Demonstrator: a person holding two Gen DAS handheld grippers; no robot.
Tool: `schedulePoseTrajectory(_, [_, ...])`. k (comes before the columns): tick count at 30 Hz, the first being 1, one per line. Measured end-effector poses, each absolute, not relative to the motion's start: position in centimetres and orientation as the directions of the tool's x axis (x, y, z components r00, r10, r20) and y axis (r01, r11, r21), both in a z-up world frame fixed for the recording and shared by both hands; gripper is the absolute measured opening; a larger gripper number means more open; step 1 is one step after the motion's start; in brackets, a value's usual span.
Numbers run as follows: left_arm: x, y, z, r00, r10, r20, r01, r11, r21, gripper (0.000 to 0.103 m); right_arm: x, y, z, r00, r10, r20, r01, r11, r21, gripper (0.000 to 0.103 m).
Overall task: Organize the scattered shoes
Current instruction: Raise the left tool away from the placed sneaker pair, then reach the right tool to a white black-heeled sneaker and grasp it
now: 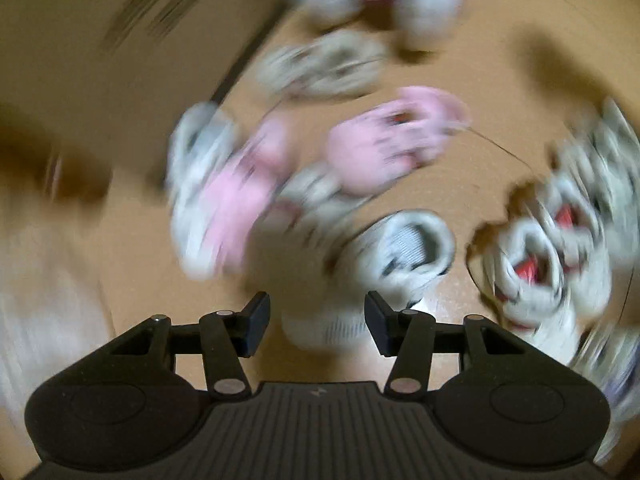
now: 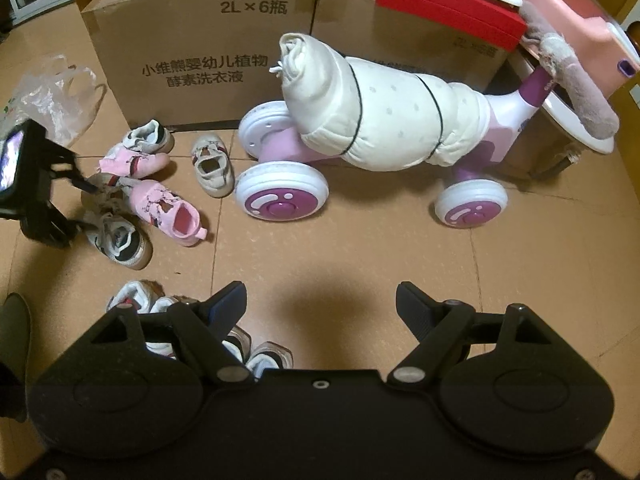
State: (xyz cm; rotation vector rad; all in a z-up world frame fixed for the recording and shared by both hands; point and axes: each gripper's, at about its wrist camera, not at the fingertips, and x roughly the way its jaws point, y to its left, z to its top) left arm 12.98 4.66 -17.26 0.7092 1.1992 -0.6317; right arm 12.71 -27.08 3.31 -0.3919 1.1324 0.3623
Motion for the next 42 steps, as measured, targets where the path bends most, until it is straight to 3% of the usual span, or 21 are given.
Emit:
schedulePoseTrajectory(1, [12.8, 3.1, -17.1, 0.241, -0.120, -0.963, 0.831, 0.539, 0.140, 0.051, 12.7, -27.0, 3.1, 0.374, 0.084, -0.924, -0.471, 0.875, -0.111, 0.083])
schedulePoseTrajectory(4, [13.7, 1.4, -17.8, 0.214, -0.125, -0.969, 0.858, 0.499, 0.125, 0.051, 12.7, -26.6, 2.3, 0.353, 0.112, -0.929, -0.461, 0.885, -0.069, 0.083])
schedulePoseTrajectory(10, [14.5, 1.6, -16.0, 0.124, -0.140, -0.982, 0.833, 0.552, 0.026, 0.051, 13.9, -23.0, -2.7, 0.211, 0.323, -0.922, -0.336, 0.910, 0.242, 0.082])
schedulePoseTrajectory(14, [13.7, 2.9, -10.9, 0.119, -0.141, -0.983, 0.765, 0.644, 0.000, 0.051, 14.8, -20.0, -6.0, 0.177, 0.437, -0.882, -0.235, 0.889, 0.393, 0.070])
schedulePoseTrajectory(18, [11.8, 5.1, -3.7, 0.182, -0.170, -0.968, 0.651, 0.759, -0.011, 0.051, 13.3, -15.8, -10.9, 0.139, 0.435, -0.890, -0.202, 0.892, 0.405, 0.053])
schedulePoseTrajectory(22, [6.9, 7.4, 4.7, 0.315, -0.196, -0.928, 0.661, 0.747, 0.067, 0.052, 11.4, -13.6, -14.4, 0.105, 0.421, -0.901, -0.170, 0.900, 0.400, 0.053])
schedulePoseTrajectory(25, [4.8, 9.3, 7.2, 0.393, -0.199, -0.898, 0.618, 0.780, 0.098, 0.061, 10.1, -11.4, -17.4, 0.113, 0.416, -0.902, -0.116, 0.908, 0.403, 0.052])
schedulePoseTrajectory(32, [3.7, 9.8, 3.4, 0.271, -0.032, -0.962, 0.741, 0.645, 0.187, 0.061, 10.3, -8.8, -20.0, 0.175, 0.375, -0.910, -0.072, 0.927, 0.368, 0.050])
schedulePoseTrajectory(42, [4.0, 11.4, 4.9, 0.336, -0.026, -0.941, 0.727, 0.643, 0.242, 0.061, 11.8, -6.8, -23.0, 0.232, 0.296, -0.927, -0.024, 0.954, 0.299, 0.050])
